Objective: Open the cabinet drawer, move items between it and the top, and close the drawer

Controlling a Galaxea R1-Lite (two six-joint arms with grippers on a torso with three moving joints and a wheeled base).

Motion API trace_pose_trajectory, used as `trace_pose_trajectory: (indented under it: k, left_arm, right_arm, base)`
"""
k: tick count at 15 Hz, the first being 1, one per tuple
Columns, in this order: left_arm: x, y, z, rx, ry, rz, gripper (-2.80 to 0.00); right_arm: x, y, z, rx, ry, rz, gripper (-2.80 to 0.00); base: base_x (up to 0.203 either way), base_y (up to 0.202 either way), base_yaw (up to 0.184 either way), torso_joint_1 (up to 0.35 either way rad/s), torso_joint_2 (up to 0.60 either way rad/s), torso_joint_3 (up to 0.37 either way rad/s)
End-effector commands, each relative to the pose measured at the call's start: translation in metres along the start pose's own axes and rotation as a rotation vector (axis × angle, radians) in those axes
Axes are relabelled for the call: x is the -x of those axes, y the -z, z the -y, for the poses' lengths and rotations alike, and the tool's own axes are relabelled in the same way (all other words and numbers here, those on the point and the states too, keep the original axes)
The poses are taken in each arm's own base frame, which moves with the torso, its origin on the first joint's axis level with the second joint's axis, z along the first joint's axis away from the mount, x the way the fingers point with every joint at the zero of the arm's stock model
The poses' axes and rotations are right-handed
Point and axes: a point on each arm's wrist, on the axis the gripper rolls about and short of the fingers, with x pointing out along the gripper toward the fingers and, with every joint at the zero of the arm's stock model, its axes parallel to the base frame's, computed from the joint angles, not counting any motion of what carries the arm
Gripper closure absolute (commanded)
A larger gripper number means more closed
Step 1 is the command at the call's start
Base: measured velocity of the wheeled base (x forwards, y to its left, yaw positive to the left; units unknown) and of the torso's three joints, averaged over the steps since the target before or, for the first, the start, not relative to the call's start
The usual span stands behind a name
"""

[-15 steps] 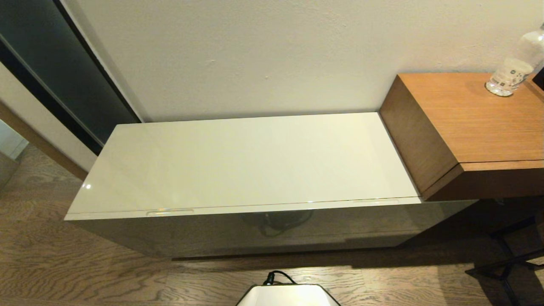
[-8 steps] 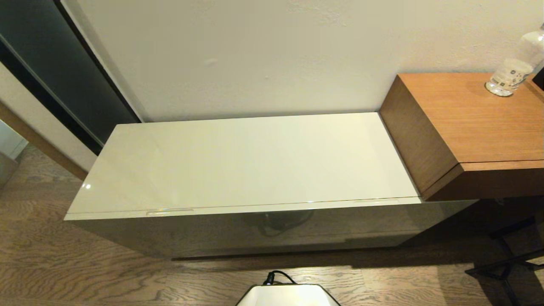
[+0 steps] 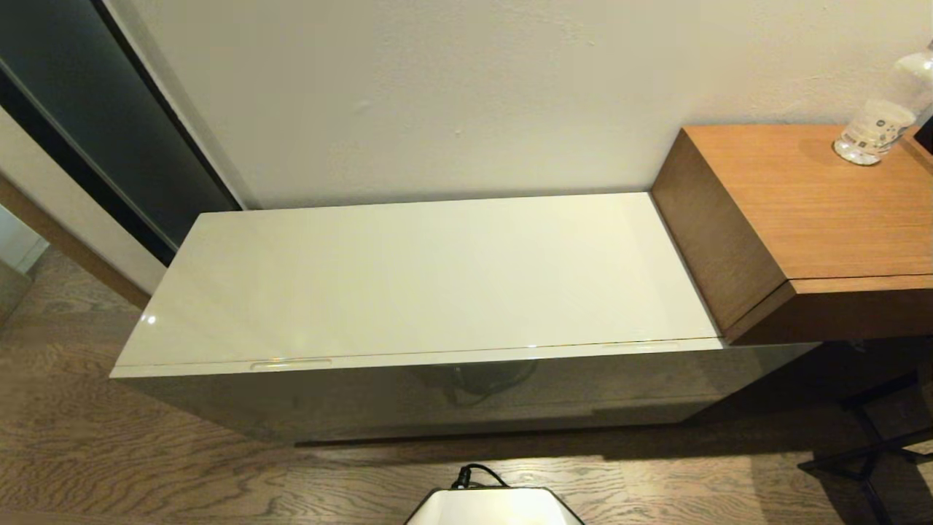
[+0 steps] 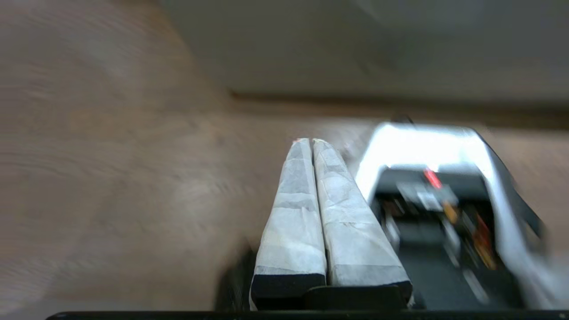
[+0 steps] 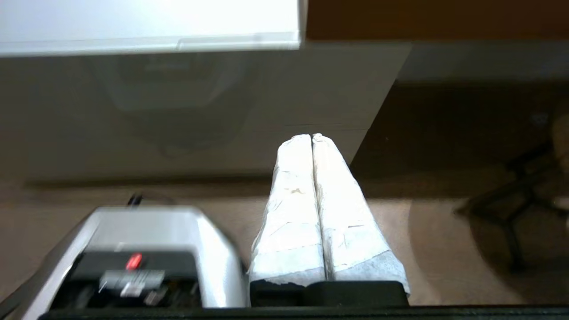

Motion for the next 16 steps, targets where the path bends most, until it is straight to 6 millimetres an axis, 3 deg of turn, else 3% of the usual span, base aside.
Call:
trace_pose_trajectory:
  k: [1, 3, 6, 16]
  left_arm:
    - [-0.027, 0.008, 0.000, 0.005, -0.051, 0.074, 0.00]
    - [-0.042, 0.008, 0.000, 0.027, -0.068, 0.227, 0.00]
    - [-0.047, 0.007, 0.001, -0.004, -0.047, 0.284, 0.00]
    - [-0.048, 0.012, 0.003, -0.001, 0.061, 0.242, 0.00]
  right_arm:
    - [-0.005, 0.009, 0.000, 0.003, 0.001, 0.012, 0.00]
    - [-0.005, 0.009, 0.000, 0.003, 0.001, 0.012, 0.00]
    - [-0.005, 0.009, 0.000, 0.013, -0.001, 0.014, 0.00]
    - [-0.005, 0.009, 0.000, -0.003, 0.003, 0.009, 0.00]
  base:
    - [0.000, 0.000, 0.000, 0.000, 0.00, 0.000]
    - [0.000, 0.000, 0.000, 0.000, 0.00, 0.000]
    - [0.000, 0.000, 0.000, 0.000, 0.00, 0.000]
    - [0.000, 0.000, 0.000, 0.000, 0.00, 0.000]
